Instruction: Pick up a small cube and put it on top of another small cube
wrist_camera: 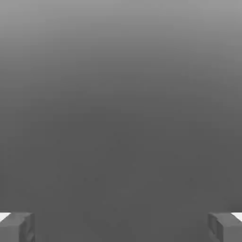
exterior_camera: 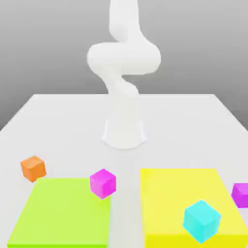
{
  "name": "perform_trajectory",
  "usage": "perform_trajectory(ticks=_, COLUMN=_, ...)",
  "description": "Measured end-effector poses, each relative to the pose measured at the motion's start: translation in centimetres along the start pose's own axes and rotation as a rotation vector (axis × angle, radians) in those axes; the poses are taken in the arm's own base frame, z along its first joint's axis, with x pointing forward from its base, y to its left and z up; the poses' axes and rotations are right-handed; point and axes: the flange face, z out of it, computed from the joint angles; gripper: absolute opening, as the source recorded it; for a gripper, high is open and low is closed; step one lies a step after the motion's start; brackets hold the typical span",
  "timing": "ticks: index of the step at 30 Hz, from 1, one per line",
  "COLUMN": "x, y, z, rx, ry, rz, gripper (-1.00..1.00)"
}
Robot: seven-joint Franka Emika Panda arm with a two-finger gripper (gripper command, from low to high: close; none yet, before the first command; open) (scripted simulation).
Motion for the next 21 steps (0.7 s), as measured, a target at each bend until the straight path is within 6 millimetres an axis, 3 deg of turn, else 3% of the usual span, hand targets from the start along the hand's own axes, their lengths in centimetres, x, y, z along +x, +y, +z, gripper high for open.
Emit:
perform_trajectory(ticks=5, x=3.2, y=10.2, z=11.5, rx=-0.142, ry=-0.100, rz=0.148, gripper=0.00)
perform_trajectory(ticks=8, x=3.3, y=17.3, z=16.9, rx=-0.231, ry=-0.149, rz=0.236, gripper=0.00)
perform_trajectory(ticks=11, x=2.2, y=25.0, z=21.1, rx=-0.329, ry=-0.192, rz=0.327, gripper=0.00)
perform_trajectory(ticks=15, x=-1.3, y=36.5, z=24.6, rx=-0.482, ry=-0.241, rz=0.459, gripper=0.00)
perform_trajectory(ticks=18, x=-4.8, y=44.8, z=24.5, rx=-0.601, ry=-0.256, rz=0.573, gripper=0.00)
perform_trajectory(ticks=20, x=-7.0, y=48.7, z=24.0, rx=-0.663, ry=-0.263, rz=0.626, gripper=0.00)
perform_trajectory(ticks=21, x=-7.4, y=49.4, z=24.2, rx=-0.674, ry=-0.264, rz=0.629, gripper=0.00)
